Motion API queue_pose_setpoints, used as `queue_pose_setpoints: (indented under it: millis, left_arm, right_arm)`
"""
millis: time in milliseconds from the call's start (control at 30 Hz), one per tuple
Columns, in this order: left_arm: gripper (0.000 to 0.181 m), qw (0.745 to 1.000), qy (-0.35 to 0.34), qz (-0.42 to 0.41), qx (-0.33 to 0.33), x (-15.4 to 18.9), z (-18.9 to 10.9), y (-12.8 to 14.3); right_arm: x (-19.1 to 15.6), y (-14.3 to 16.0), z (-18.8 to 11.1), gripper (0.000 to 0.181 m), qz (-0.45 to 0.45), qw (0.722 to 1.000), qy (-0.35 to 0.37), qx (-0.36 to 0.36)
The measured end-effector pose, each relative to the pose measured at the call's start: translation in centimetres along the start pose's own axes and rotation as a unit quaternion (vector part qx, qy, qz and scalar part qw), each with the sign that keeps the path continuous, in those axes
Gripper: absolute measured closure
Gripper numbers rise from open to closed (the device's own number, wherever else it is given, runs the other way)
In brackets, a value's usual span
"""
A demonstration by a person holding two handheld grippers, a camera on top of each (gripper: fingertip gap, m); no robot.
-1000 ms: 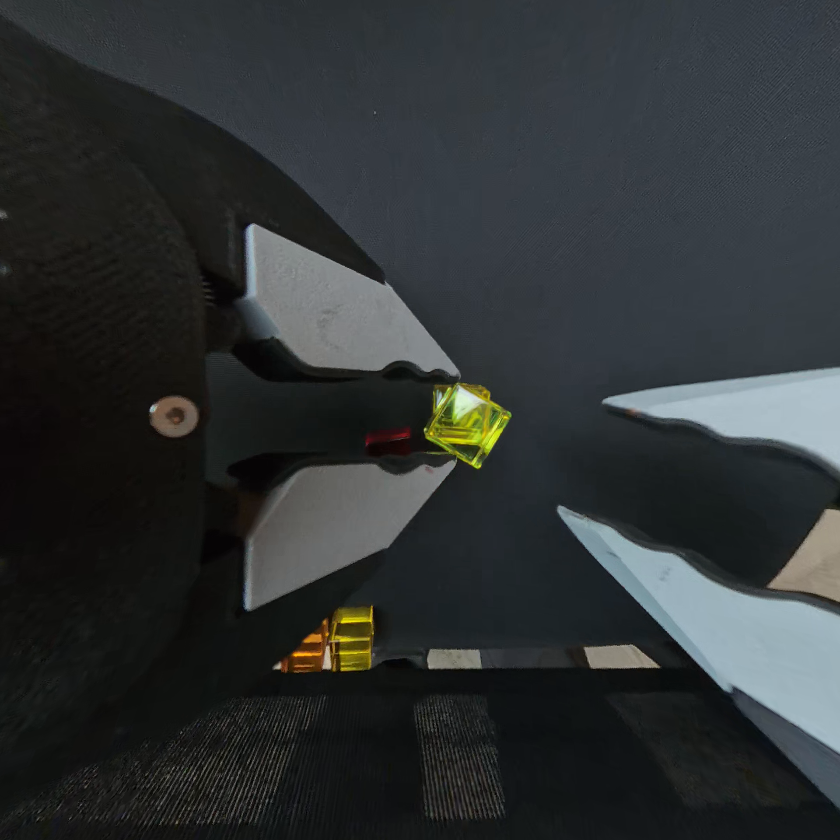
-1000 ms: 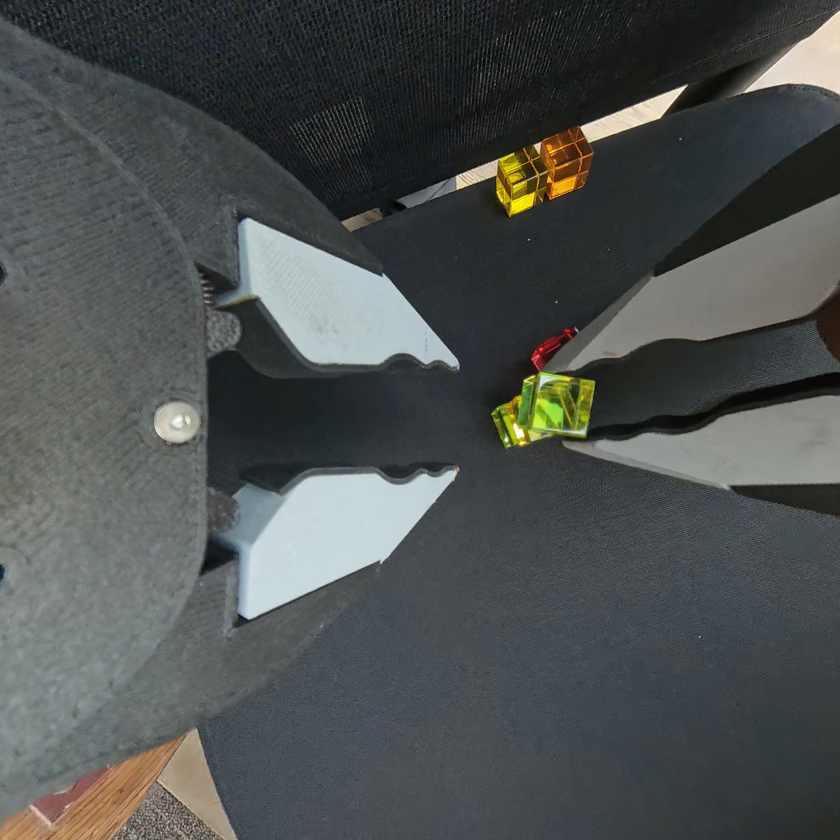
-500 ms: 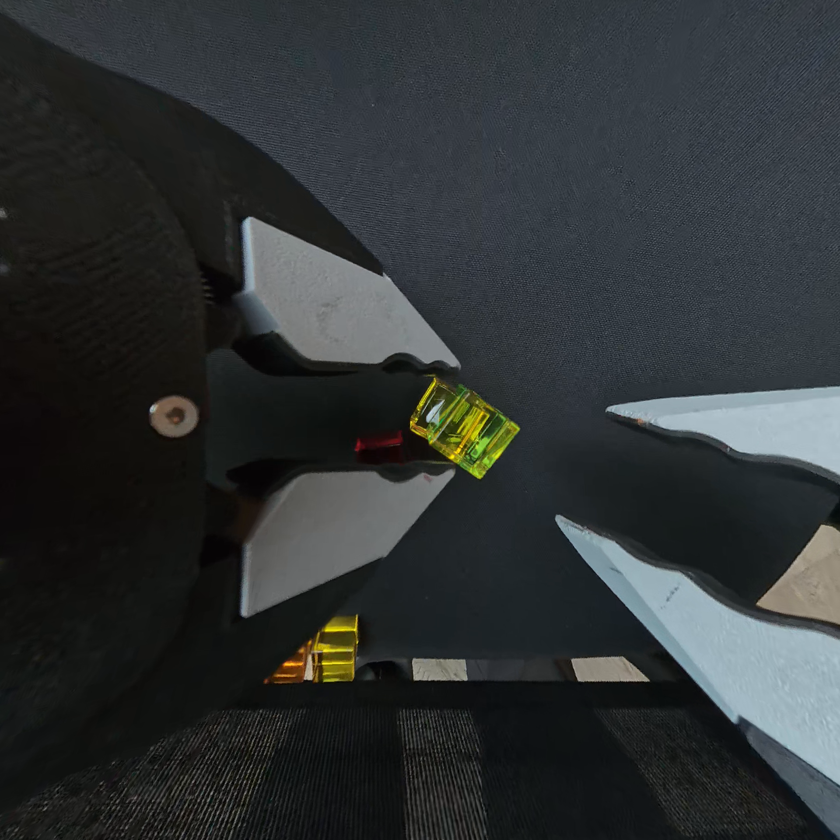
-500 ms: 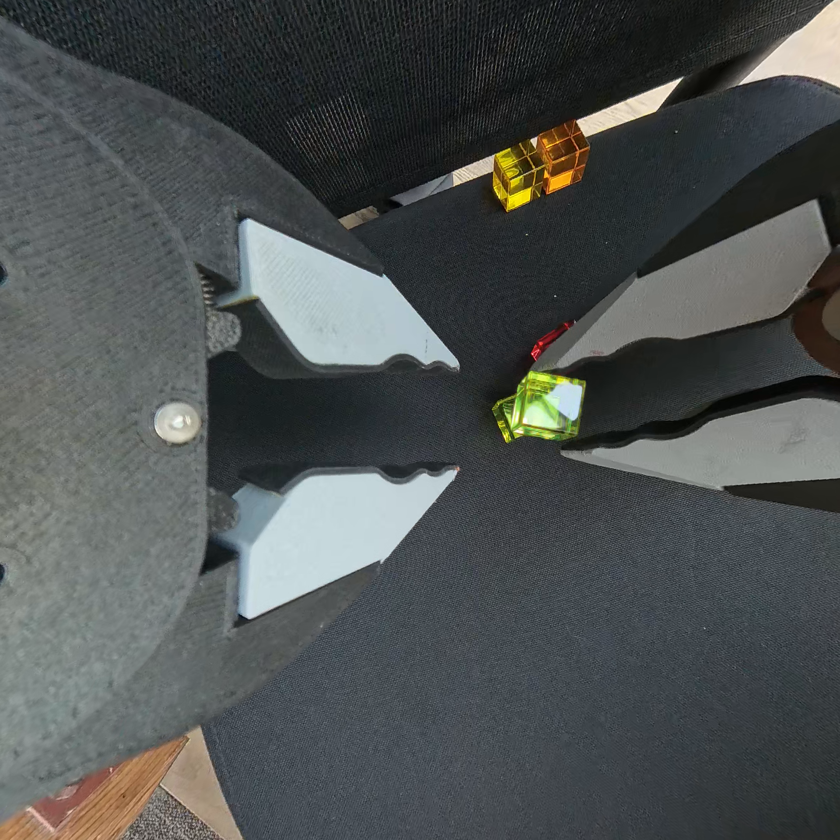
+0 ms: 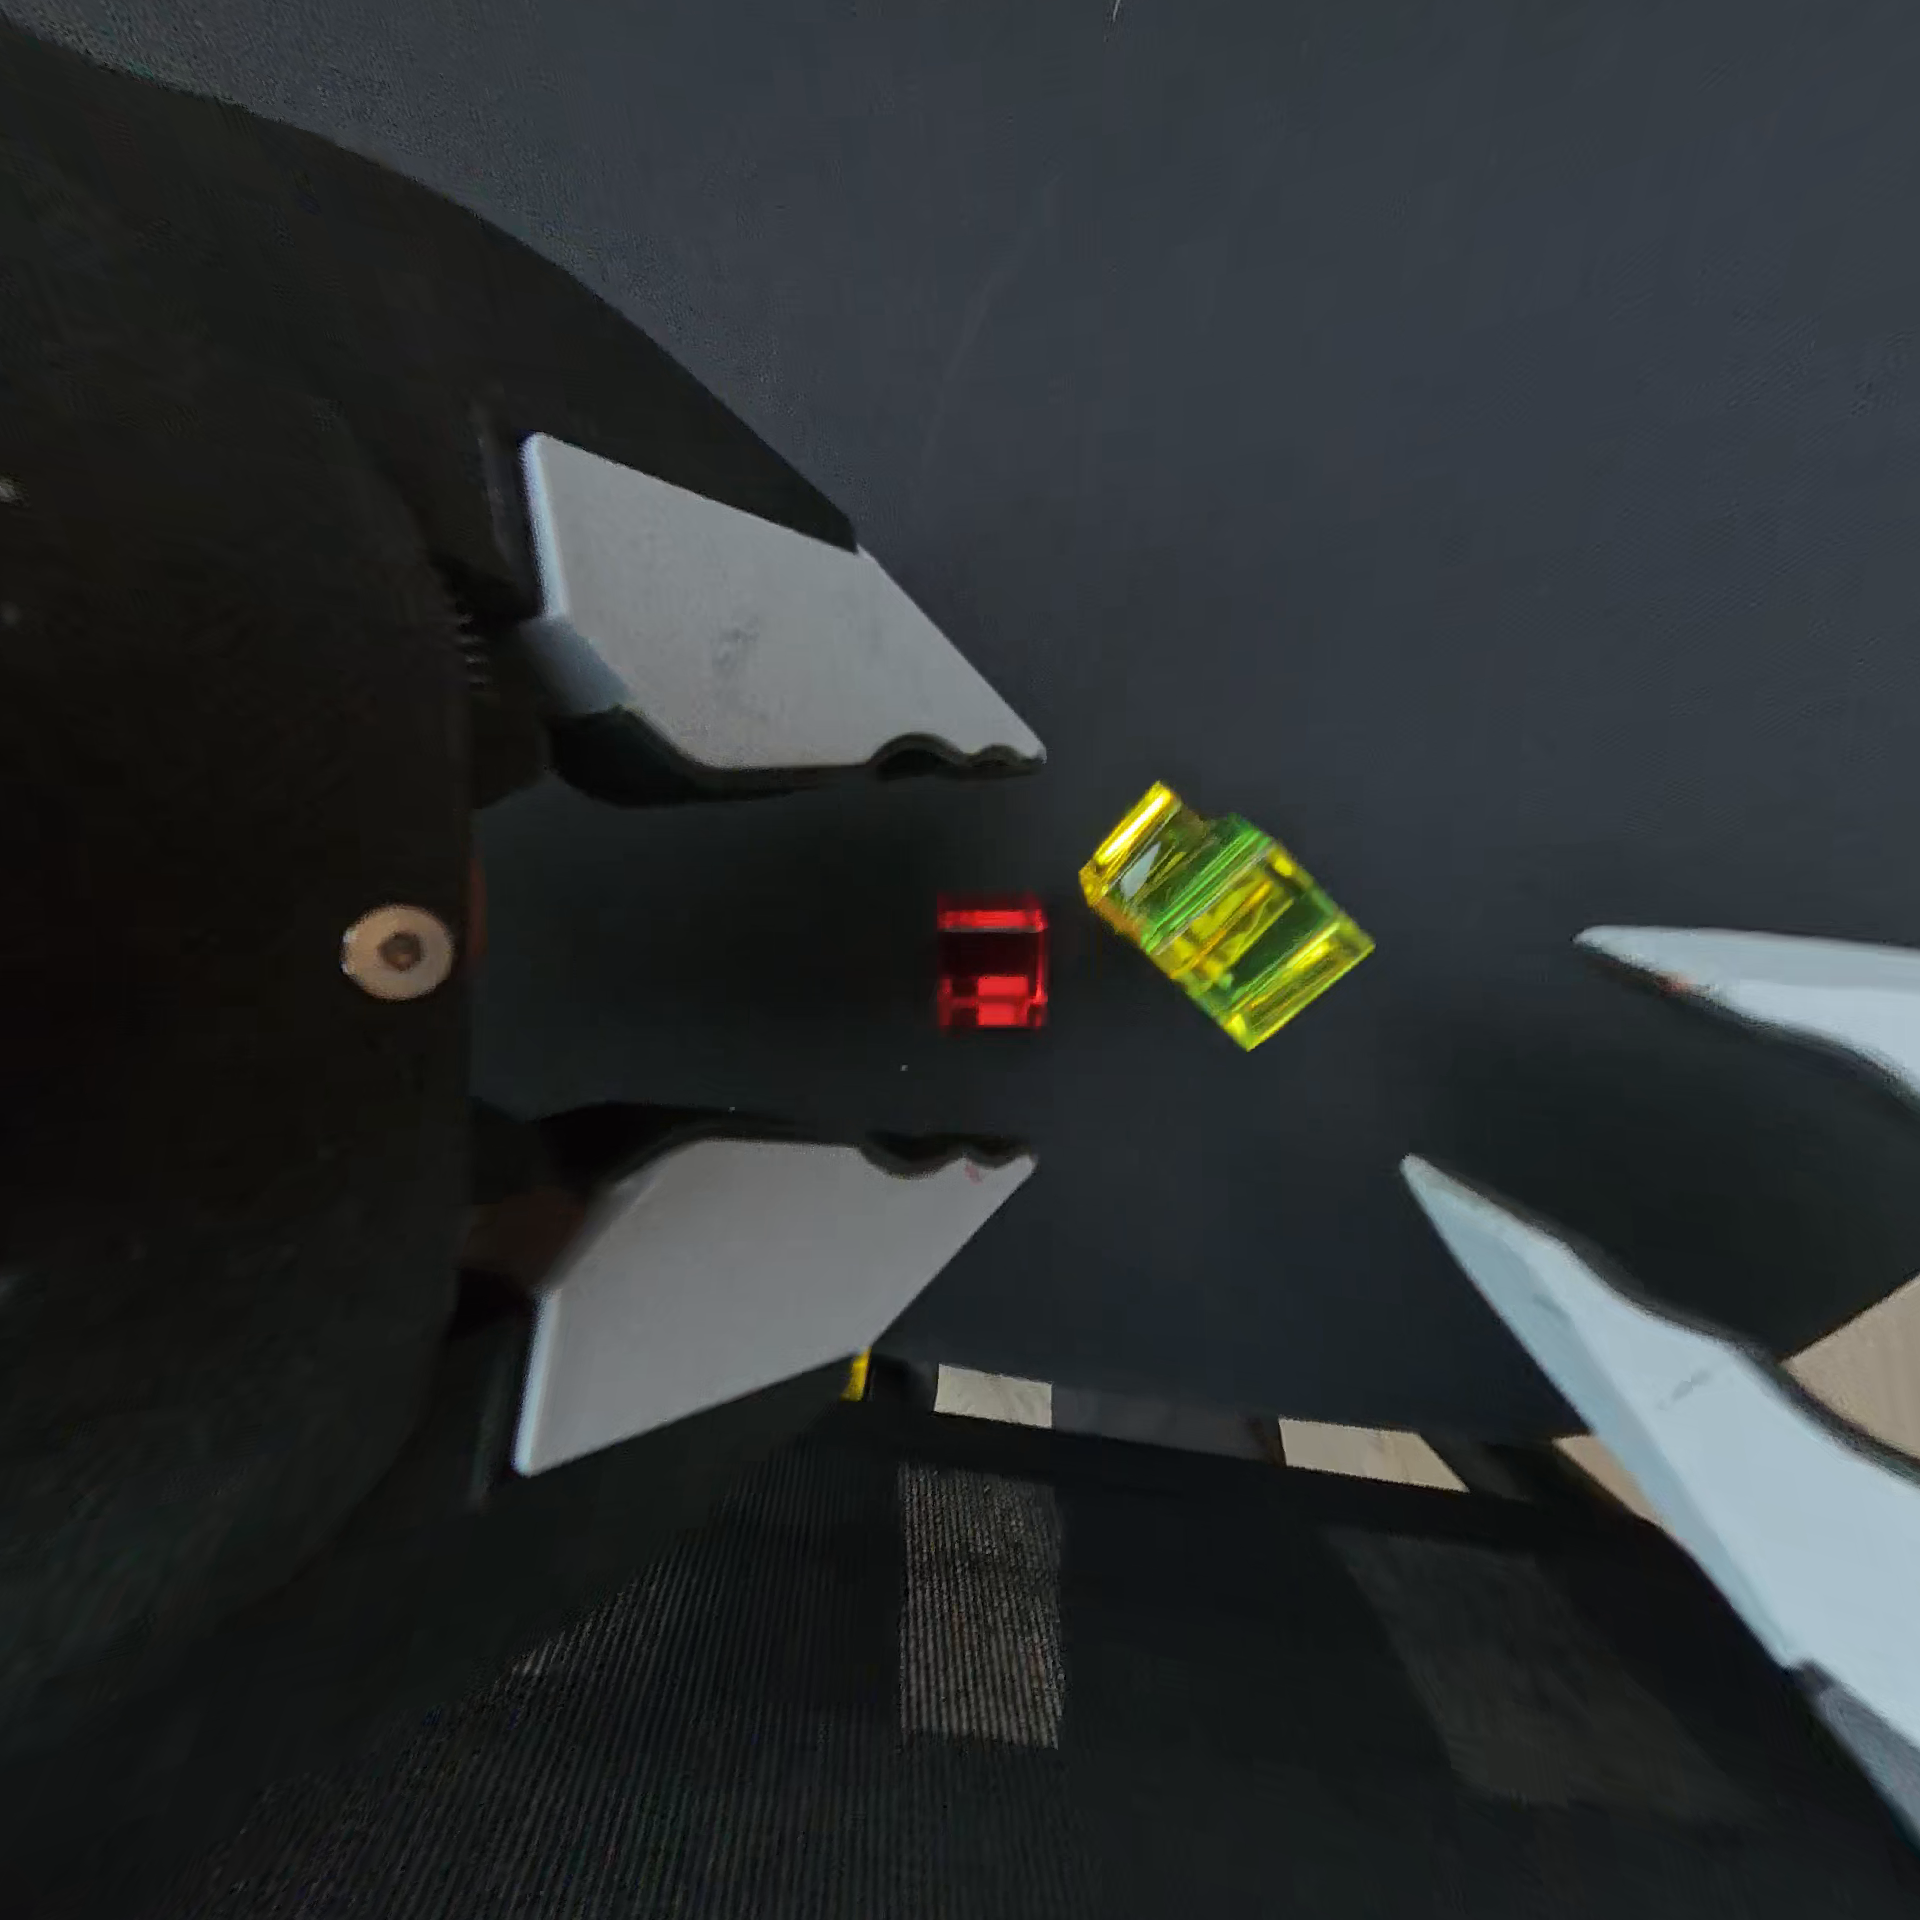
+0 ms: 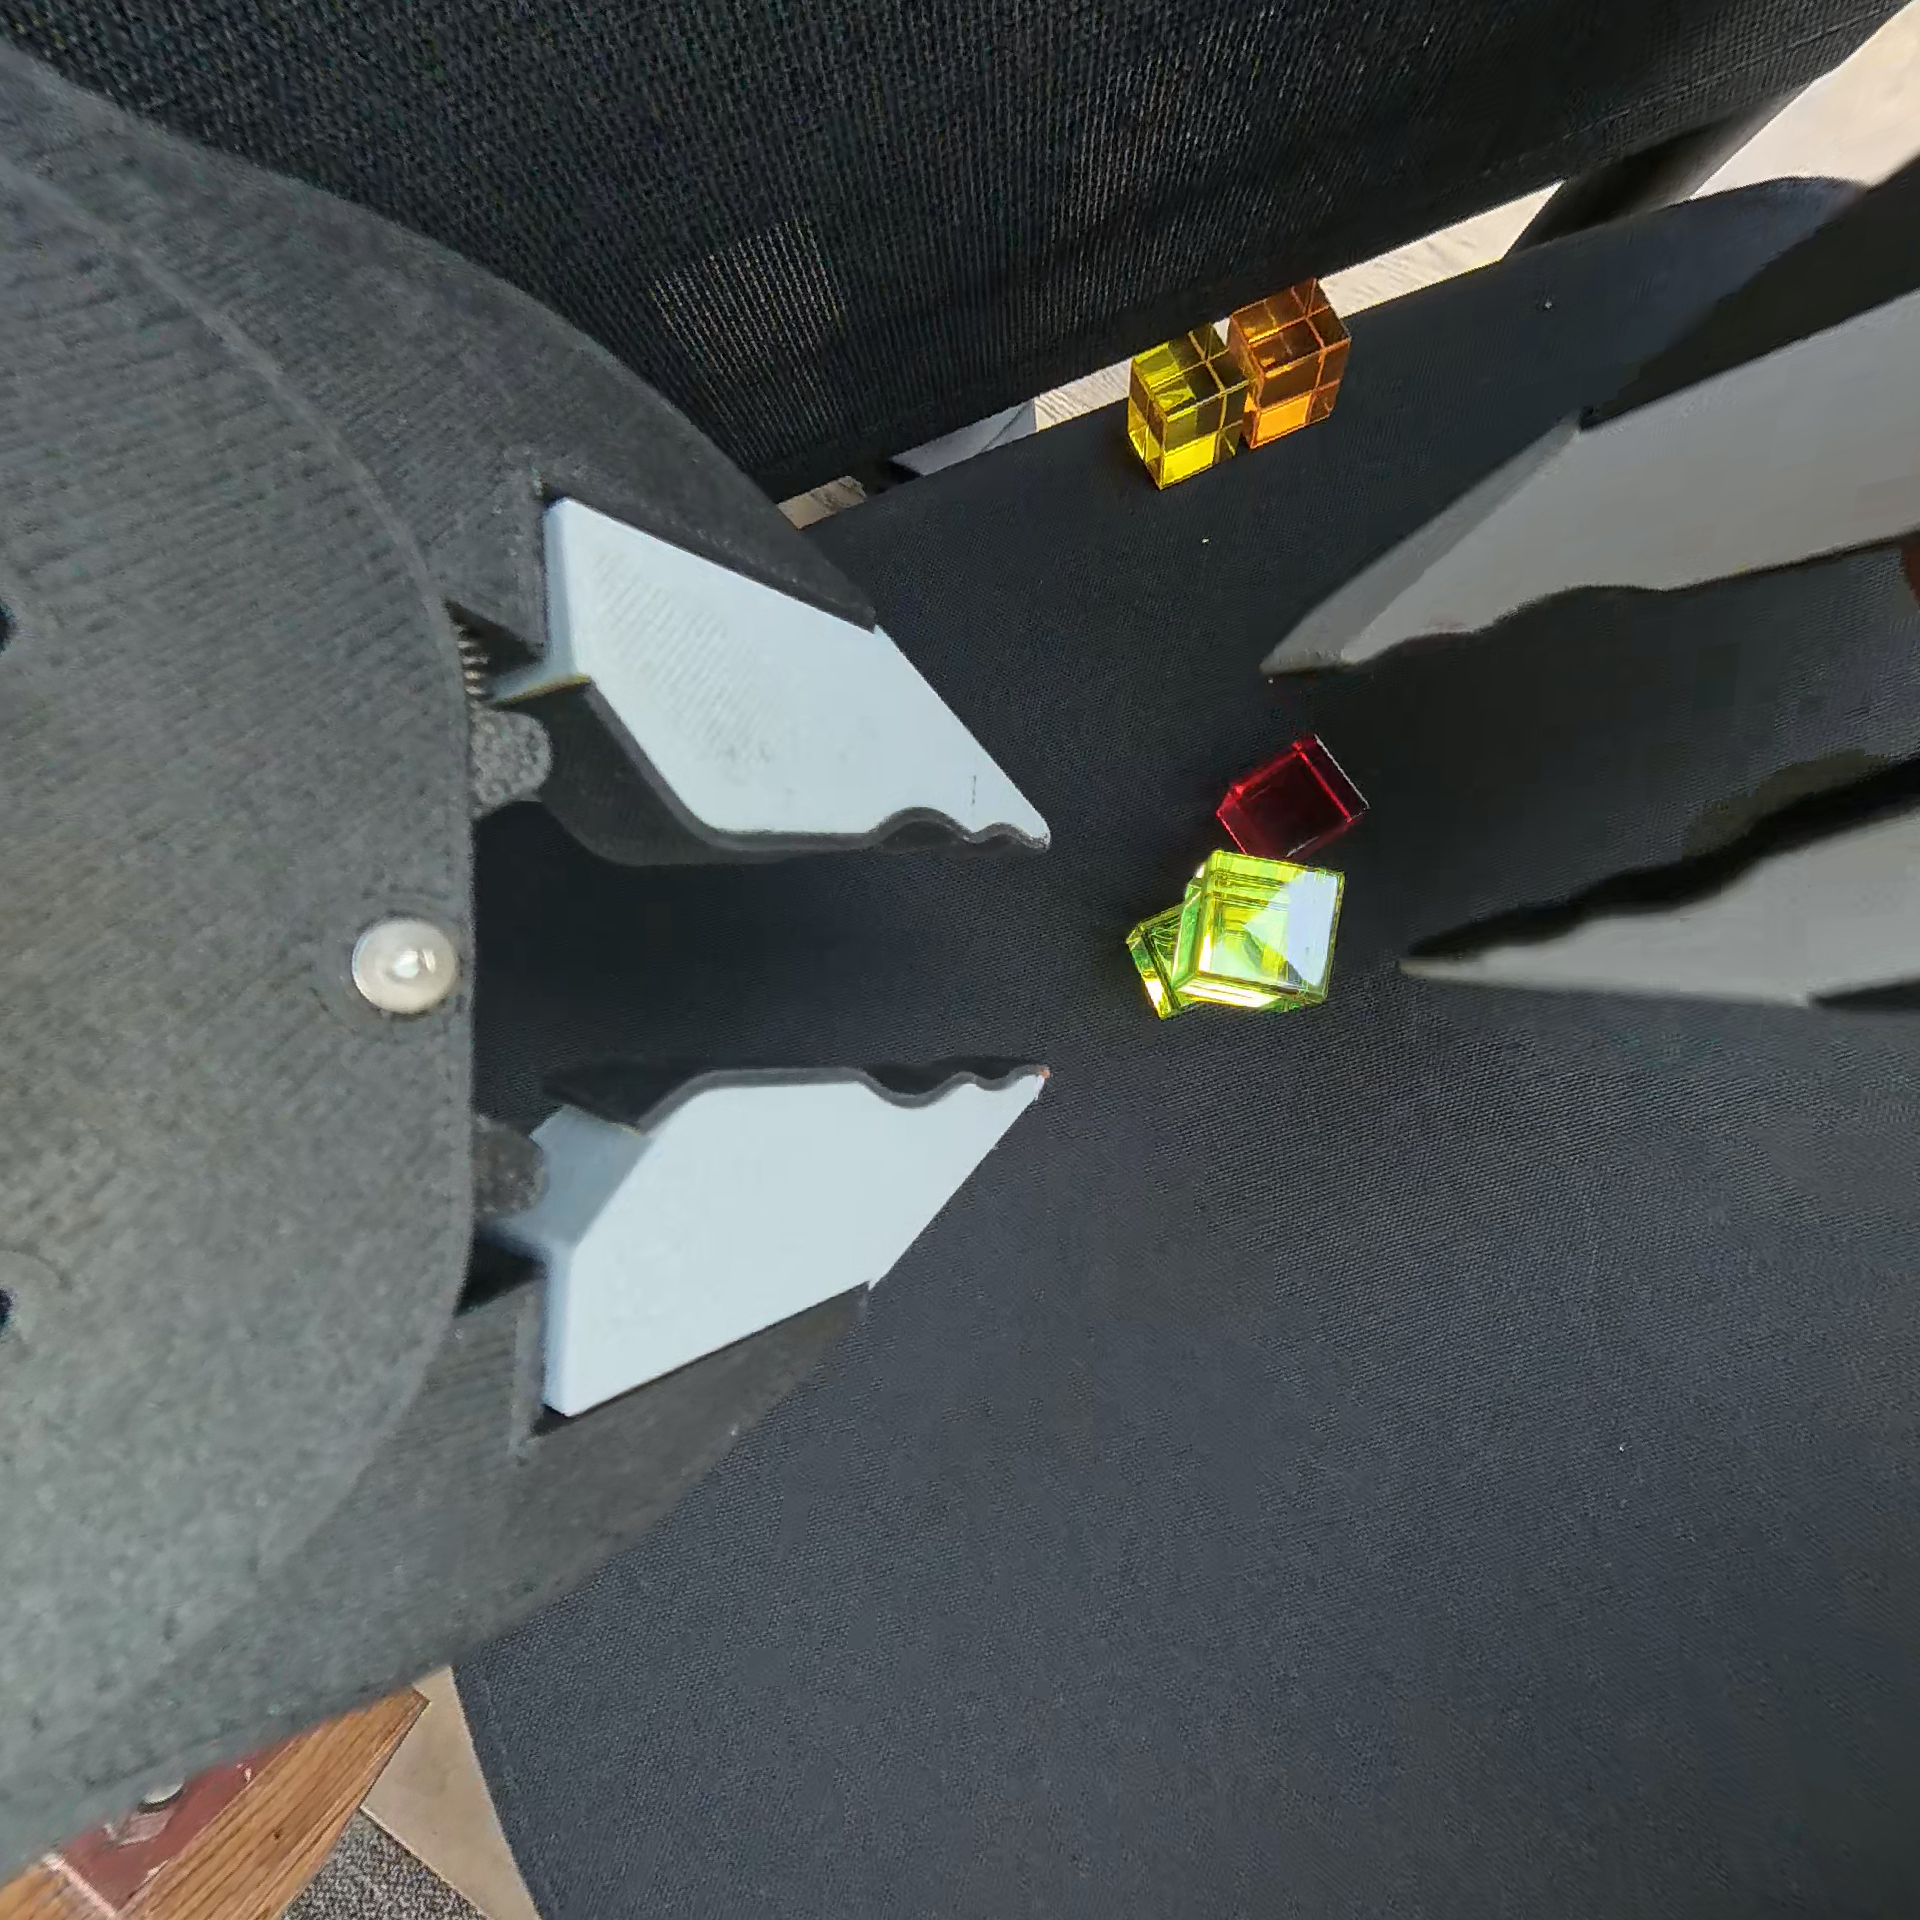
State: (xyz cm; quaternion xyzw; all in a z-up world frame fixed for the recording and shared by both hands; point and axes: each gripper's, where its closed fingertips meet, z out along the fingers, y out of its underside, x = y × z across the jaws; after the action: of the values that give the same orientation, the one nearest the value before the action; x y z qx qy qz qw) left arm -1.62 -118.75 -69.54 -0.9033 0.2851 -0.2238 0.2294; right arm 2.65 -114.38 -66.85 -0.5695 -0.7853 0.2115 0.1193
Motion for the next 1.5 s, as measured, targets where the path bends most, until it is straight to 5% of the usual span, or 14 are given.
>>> queue_pose_setpoints:
  millis: [267,700,867,1500]
  left_arm:
    - [0.128,0.993,-0.043,0.074,-0.084,0.4,3.0,3.6]
    - [0.133,0.995,-0.033,0.085,-0.043,-0.8,2.1,2.5]
    - [0.152,0.994,-0.029,0.099,-0.029,-1.0,1.9,1.4]
    - [0.157,0.995,0.027,0.094,-0.031,-0.8,1.8,-0.4]
  right_arm:
    - [0.3,-0.3,0.0,0.145,0.01,1.0,-0.001,0.008]
    - [-0.9,0.4,1.9,0.158,-0.024,0.999,-0.026,-0.017]
    - [-1.2,0.0,2.5,0.16,-0.049,0.998,-0.027,-0.018]
    - [-0.6,-0.7,3.0,0.157,-0.028,0.999,-0.031,-0.007]
